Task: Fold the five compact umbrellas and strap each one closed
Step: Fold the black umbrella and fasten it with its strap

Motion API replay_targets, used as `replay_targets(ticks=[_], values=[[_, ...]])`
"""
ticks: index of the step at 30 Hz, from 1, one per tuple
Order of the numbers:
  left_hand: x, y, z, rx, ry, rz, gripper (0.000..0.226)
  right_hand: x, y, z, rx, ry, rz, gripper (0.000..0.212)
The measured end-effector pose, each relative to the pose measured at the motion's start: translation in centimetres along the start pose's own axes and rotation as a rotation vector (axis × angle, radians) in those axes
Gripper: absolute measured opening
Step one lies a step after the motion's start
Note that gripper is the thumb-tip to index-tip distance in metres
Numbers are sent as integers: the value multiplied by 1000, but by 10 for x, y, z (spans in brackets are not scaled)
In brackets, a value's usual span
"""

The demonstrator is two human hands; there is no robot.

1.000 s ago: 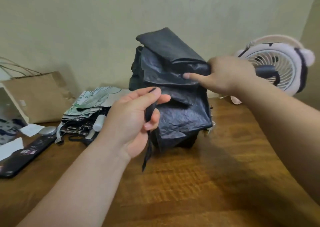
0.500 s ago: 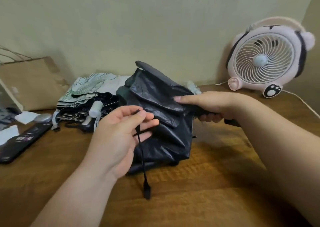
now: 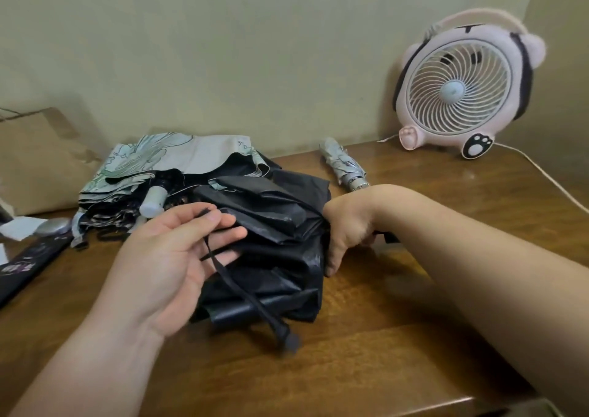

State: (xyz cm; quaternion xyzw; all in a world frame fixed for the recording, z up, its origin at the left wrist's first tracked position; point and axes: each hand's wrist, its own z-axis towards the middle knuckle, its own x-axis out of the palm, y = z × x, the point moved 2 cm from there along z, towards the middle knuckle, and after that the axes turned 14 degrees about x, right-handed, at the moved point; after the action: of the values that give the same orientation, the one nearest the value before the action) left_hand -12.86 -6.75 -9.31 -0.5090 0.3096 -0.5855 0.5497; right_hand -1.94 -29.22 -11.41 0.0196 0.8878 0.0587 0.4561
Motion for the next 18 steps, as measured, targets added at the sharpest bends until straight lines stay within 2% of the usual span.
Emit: replay_targets(ticks=[4, 10, 14, 18], values=[[-2, -2, 2, 16, -2, 4, 15, -4, 10, -11, 31, -134, -53, 51], [-2, 0, 4, 7, -4, 2, 11, -5, 27, -10, 16, -237, -102, 33], [-3, 1, 3, 12, 2, 8, 12, -1, 32, 1, 26, -199, -40, 14], [-5, -1, 2, 16, 6, 4, 16, 0, 30, 10, 63, -112, 51, 12]])
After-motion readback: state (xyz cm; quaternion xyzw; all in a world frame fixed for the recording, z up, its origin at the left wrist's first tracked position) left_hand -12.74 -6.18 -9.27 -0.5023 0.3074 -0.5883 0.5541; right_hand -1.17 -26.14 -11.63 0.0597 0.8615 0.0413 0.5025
